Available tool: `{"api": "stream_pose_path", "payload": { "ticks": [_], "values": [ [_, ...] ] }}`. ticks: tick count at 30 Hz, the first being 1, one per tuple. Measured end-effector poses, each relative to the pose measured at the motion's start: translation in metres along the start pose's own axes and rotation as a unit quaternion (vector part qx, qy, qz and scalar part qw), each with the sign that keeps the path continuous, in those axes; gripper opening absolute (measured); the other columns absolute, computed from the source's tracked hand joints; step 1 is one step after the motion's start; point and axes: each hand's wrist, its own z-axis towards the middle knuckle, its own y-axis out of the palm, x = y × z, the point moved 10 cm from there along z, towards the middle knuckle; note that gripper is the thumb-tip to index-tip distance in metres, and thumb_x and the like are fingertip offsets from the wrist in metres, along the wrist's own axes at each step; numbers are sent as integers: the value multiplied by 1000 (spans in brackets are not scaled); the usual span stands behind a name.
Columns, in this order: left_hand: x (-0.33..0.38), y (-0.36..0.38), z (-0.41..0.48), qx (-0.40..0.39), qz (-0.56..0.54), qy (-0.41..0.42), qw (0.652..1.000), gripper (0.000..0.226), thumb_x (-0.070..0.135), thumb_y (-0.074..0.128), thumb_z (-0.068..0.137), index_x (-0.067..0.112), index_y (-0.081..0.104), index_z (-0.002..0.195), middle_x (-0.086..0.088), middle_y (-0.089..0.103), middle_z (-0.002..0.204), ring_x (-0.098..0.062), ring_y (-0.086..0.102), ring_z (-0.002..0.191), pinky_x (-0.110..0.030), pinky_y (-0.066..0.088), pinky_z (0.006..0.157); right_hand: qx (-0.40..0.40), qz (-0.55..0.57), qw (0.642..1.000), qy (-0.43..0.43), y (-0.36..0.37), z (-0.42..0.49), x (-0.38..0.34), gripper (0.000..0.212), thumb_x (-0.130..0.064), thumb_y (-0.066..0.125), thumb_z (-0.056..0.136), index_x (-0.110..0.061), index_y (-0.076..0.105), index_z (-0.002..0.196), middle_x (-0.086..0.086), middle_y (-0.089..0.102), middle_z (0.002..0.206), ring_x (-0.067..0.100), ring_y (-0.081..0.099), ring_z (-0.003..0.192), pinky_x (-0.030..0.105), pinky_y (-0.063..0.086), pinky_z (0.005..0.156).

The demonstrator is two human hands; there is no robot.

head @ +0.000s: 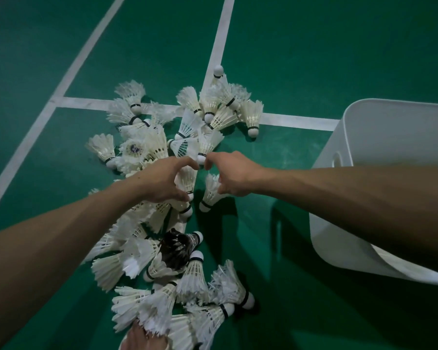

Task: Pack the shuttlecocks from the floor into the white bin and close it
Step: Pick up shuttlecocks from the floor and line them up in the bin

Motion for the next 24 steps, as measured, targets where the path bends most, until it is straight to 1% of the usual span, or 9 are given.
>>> {"api": "stream_pose_path", "payload": {
  "ticks": [4, 6, 8, 9, 11, 14, 17, 21, 24],
  "values": [
    [7, -15, -1, 28, -43, -6, 999, 66, 25, 84, 68, 32, 52, 125, -5, 57, 119, -17, 61, 88, -30, 49, 79, 23, 14, 1000, 8, -19, -8, 13, 48, 1, 59, 83, -17, 49, 126, 6, 60, 108, 21, 50, 87, 26, 39, 69],
    [15, -25, -1, 47, -65, -3, 997, 66, 23, 84, 67, 31, 53, 124, -4, 56, 118, -17, 63, 87, -33, 53, 78, 37, 32, 999, 12, -34, -17, 19, 47, 2, 58, 84, -16, 47, 126, -1, 54, 99, 17, 51, 82, 22, 38, 61],
    [28, -36, -1, 63, -93, 10, 994, 68, 22, 84, 67, 31, 52, 126, -3, 55, 119, -14, 64, 85, -29, 52, 73, 62, 61, 996, 23, -56, -30, 27, 47, 2, 59, 85, -17, 46, 125, -6, 48, 91, 12, 52, 71, 19, 34, 49],
    [37, -43, -2, 71, -108, 18, 991, 69, 22, 84, 67, 32, 51, 127, -2, 55, 119, -12, 64, 85, -25, 51, 71, 80, 78, 993, 30, -68, -37, 33, 46, 2, 60, 85, -19, 46, 123, -8, 46, 86, 8, 50, 68, 19, 33, 47],
    [56, -55, -4, 84, -139, 34, 986, 72, 22, 83, 67, 36, 48, 128, 1, 52, 117, -11, 64, 85, -20, 50, 68, 121, 115, 985, 41, -95, -52, 44, 43, 0, 61, 84, -23, 47, 117, -9, 48, 80, 10, 52, 66, 21, 37, 49],
    [92, -70, -10, 85, -180, 68, 978, 76, 20, 82, 68, 45, 41, 127, 2, 49, 114, -13, 65, 82, -20, 53, 60, 180, 197, 962, 56, -128, -78, 64, 39, 0, 64, 84, -23, 51, 112, 1, 56, 82, 17, 56, 67, 32, 51, 57],
    [131, -82, -18, 83, -197, 104, 971, 69, 19, 80, 71, 46, 40, 122, 2, 48, 110, -15, 65, 77, -21, 53, 55, 226, 258, 937, 64, -152, -106, 81, 33, 2, 64, 83, -19, 56, 108, 4, 57, 78, 18, 55, 62, 36, 52, 62],
    [177, -100, -27, 94, -241, 130, 957, 54, 24, 77, 67, 33, 55, 116, 8, 52, 108, -16, 67, 88, -30, 59, 72, 278, 322, 903, 60, -180, -146, 98, 28, 3, 65, 84, -15, 61, 104, 10, 59, 84, 18, 57, 63, 32, 55, 64],
    [210, -110, -30, 99, -288, 141, 942, 56, 28, 74, 56, 27, 62, 111, 4, 59, 108, -13, 70, 85, -33, 59, 73, 305, 369, 877, 46, -196, -176, 108, 23, 4, 63, 86, -11, 64, 104, 9, 62, 91, 20, 63, 75, 34, 60, 74]
  ]
}}
